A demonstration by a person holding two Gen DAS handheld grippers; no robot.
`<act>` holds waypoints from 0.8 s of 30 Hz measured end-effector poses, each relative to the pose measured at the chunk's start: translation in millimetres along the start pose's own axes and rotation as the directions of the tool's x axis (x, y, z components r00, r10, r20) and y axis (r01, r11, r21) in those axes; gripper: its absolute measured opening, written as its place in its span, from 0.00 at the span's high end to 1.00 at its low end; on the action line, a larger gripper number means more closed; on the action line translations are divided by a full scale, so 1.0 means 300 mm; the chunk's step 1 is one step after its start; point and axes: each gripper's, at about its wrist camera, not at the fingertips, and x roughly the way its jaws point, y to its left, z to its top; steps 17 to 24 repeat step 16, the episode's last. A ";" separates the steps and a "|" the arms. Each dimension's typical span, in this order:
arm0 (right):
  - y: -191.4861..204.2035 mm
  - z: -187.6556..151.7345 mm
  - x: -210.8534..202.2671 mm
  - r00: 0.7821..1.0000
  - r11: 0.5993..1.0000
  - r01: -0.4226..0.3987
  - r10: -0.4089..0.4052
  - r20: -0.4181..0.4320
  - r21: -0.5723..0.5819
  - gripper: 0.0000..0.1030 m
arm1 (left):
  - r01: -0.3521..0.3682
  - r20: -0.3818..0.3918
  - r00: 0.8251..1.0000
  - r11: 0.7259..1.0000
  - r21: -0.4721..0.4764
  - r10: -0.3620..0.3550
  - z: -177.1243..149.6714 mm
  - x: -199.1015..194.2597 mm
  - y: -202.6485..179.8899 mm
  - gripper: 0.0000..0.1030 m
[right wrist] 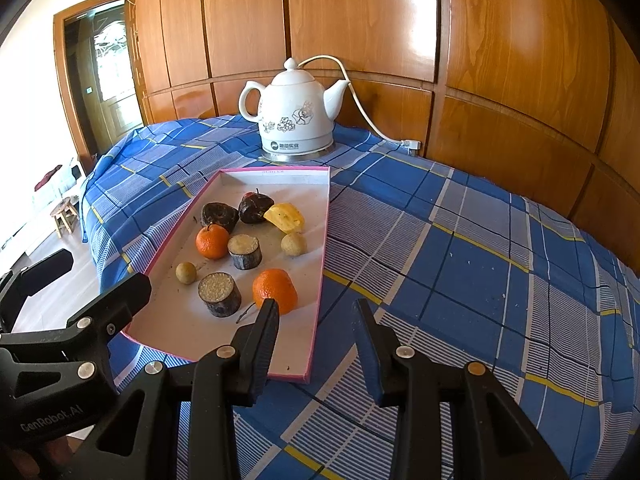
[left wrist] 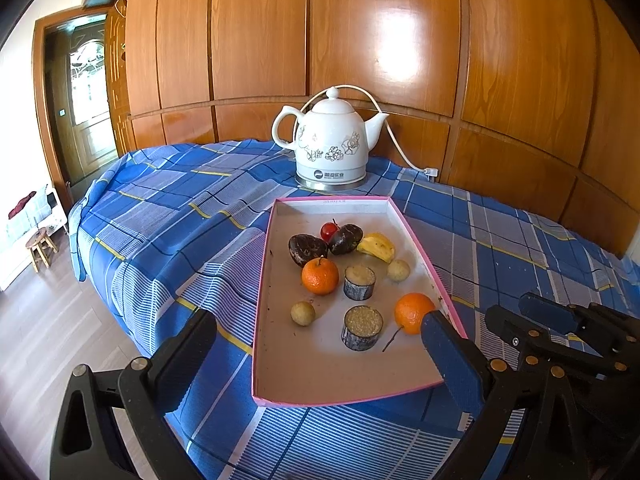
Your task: Organize fruits
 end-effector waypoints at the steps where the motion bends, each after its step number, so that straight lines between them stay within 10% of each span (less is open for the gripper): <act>1: 0.000 -0.001 0.000 1.000 1.000 0.001 -0.001 0.000 0.000 0.63 | 0.001 0.000 1.000 1.000 0.000 -0.001 0.000 0.000 -0.001 0.00; 24: -0.055 -0.003 0.017 1.000 1.000 0.000 0.000 -0.011 0.022 0.63 | 0.033 0.032 0.999 0.999 0.015 -0.034 0.000 -0.003 -0.015 0.00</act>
